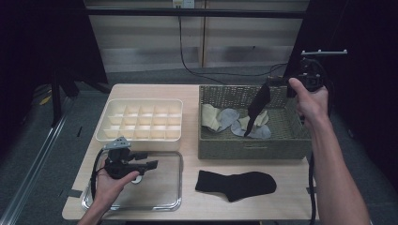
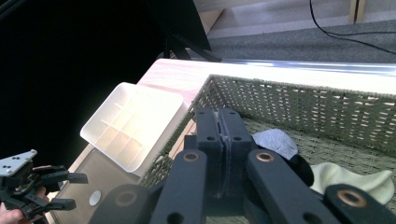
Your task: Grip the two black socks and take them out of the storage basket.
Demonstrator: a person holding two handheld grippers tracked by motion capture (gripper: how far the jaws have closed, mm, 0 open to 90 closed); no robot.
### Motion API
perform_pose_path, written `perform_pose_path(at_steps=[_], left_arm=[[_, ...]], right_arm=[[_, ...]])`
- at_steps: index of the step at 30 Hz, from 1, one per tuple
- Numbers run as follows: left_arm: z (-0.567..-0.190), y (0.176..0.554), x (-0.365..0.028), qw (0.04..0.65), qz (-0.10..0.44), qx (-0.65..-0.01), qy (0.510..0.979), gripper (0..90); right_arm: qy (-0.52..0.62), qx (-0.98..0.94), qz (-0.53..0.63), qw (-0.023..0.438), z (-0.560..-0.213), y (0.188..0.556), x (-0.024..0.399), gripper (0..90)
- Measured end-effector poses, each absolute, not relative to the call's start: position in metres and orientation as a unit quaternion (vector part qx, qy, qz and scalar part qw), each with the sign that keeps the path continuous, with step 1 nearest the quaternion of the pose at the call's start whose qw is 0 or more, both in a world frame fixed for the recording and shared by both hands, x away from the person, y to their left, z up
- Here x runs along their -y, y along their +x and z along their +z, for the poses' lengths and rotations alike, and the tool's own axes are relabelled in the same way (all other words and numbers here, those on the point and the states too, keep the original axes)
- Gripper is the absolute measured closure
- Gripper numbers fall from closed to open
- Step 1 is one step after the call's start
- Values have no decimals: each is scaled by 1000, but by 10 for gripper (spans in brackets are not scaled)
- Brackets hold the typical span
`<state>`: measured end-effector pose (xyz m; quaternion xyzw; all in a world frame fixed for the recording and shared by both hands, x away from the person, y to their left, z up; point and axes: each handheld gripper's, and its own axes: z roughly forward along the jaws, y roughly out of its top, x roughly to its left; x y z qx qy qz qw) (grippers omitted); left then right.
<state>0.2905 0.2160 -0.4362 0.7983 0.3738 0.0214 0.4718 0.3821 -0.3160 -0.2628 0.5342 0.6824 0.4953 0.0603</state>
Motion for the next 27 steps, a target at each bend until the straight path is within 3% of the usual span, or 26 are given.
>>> perform_pose_path(at_steps=[27], left_arm=[[-436,292,-224,476,26,-388,789,369]], right_arm=[[515,-677,522,63,-230,369,313,887]])
